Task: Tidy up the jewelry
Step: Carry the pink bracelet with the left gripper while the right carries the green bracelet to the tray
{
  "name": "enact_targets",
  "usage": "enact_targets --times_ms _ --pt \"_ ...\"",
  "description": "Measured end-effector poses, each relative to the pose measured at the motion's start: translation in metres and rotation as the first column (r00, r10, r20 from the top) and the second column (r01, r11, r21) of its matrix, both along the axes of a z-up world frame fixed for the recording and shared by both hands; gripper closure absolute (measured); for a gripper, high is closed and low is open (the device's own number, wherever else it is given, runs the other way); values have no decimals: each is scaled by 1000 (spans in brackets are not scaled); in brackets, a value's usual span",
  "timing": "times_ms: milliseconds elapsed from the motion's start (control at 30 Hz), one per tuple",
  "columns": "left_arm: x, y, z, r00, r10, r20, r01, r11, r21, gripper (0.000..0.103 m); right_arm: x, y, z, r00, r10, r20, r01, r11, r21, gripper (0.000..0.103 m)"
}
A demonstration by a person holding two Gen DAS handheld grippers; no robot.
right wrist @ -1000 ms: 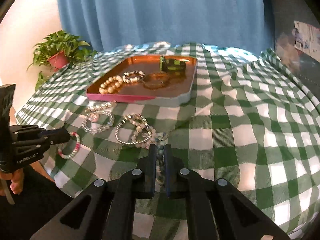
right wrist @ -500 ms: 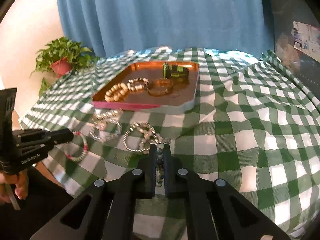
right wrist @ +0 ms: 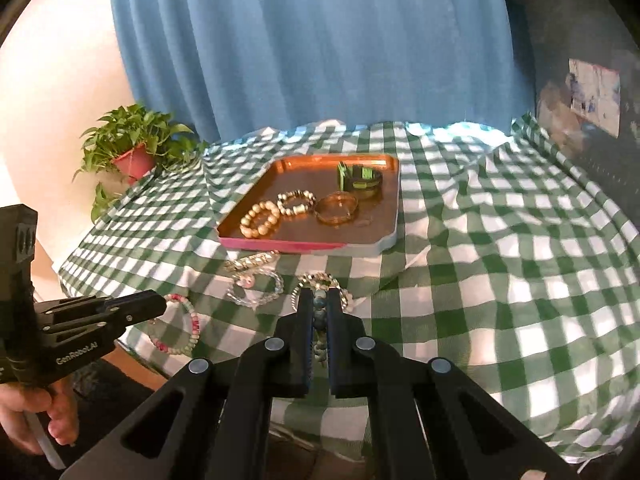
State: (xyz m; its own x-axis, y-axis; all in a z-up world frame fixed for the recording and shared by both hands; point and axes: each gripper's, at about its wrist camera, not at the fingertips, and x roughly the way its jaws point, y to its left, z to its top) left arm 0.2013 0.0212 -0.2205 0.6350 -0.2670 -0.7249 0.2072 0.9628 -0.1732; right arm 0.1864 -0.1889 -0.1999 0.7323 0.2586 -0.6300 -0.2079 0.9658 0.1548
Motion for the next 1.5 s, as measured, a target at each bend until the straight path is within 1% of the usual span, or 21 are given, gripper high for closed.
enact_targets --times_ms 100,233,267,333,400,433,500,600,667,767,833,933,1100,1133,1200,1267,1300,1367,1400,1433,1500 --pt "-5 -1 18 1000 -4 23 4 1000 -2 97 -11 4 22 999 7 32 -7 1000 -10 98" --pt "-11 0 46 998 -6 62 9 999 -41 97 -24 14 51 996 31 82 -28 999 -30 98" --pt "-12 1 53 998 -11 65 15 998 -68 97 -27 17 58 995 39 96 -35 999 -39 98" --pt "-16 6 72 997 -27 79 39 986 -161 97 -32 23 72 991 67 113 -62 997 -45 98" --pt "-20 7 90 993 -33 113 54 981 -186 97 -37 28 86 986 101 135 -95 994 -48 98" --pt "-23 7 97 991 -36 131 61 979 -193 97 -39 30 93 984 112 138 -108 994 -34 98" --pt "-26 8 114 985 -35 170 70 976 -207 97 -41 30 103 983 105 151 -105 994 -11 98" --pt "-30 15 132 971 -12 238 72 967 -245 97 -39 35 111 979 94 179 -88 995 -40 97" --pt "-29 18 137 966 0 259 66 967 -247 97 -34 36 110 980 96 172 -96 995 -8 98" --pt "-16 17 134 967 1 254 59 972 -228 97 -26 38 106 982 65 179 -61 998 -25 98" --pt "-5 17 127 972 2 236 52 974 -221 97 -19 40 103 983 30 183 -19 998 -58 98" --pt "14 16 113 979 6 204 39 976 -214 97 0 42 93 987 42 158 -33 997 -63 98" --pt "45 7 87 987 -24 158 52 983 -176 97 21 41 82 981 85 177 -73 995 -74 98" --pt "52 5 82 988 -30 149 55 985 -165 97 25 41 80 980 86 178 -74 995 -70 98" --pt "62 2 74 990 -38 139 59 987 -147 97 37 38 74 983 84 164 -80 996 -33 98" --pt "73 -1 66 991 -42 129 60 988 -141 97 45 36 69 984 73 161 -74 997 -4 98" --pt "79 -3 62 991 -44 123 61 988 -139 97 49 32 67 982 80 173 -88 995 39 98" --pt "90 -5 56 992 -46 117 61 989 -134 97 59 30 62 984 73 163 -84 994 67 98" --pt "96 -6 52 993 -46 112 61 989 -132 97 64 30 59 983 80 163 -93 993 72 98" --pt "102 -7 49 993 -40 110 55 989 -134 97 69 30 56 984 69 164 -80 995 57 98" --pt "114 -6 43 994 -27 106 42 989 -145 97 80 32 50 986 84 145 -91 995 45 98"
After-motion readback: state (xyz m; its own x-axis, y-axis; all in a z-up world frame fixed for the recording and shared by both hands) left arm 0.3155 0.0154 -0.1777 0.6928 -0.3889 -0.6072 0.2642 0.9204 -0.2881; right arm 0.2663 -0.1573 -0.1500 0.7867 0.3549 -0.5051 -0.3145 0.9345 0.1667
